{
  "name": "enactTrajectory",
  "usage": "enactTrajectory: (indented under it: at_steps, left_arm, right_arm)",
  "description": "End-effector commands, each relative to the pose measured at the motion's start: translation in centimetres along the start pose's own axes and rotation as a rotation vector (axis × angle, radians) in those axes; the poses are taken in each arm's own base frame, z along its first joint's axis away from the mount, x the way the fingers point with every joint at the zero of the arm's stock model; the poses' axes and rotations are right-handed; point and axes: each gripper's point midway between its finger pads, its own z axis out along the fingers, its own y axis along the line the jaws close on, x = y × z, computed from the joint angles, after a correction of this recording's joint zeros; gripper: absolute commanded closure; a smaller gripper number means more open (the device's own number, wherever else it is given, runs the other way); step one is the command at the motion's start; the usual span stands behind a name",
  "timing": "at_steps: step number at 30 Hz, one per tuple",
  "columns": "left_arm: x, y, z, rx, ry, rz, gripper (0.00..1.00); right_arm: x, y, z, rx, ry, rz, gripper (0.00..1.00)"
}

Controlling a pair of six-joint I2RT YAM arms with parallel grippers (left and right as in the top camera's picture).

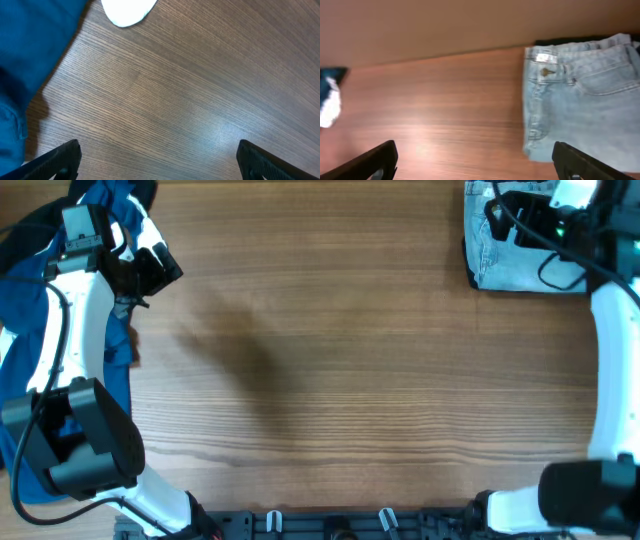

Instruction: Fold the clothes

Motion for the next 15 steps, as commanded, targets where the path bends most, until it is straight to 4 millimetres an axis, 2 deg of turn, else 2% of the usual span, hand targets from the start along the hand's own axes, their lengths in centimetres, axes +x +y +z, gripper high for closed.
enactTrajectory:
  at_steps: [1,6,11,15]
  left_arm:
    - [0.2,0.2,0.5,-0.006,0.011,0.018,0.00]
    - [0.2,0.2,0.5,-0.006,0.011,0.018,0.00]
    - [0.2,0.2,0.5,-0.006,0.011,0.018,0.00]
    - [0.2,0.2,0.5,-0.006,0.011,0.018,0.00]
  right_arm:
    - [-0.2,1.1,-0.8,-0.057,-0.007,0.132,0.00]
    - [0.5,0.8,-0.3,-0.045,0.021,0.152,0.00]
    - [0.6,-0.7,-0.2,0.040,0.013,0.143,0.00]
    - [-0.4,1.3,-2.6,0.077,-0.045,-0.021,0.00]
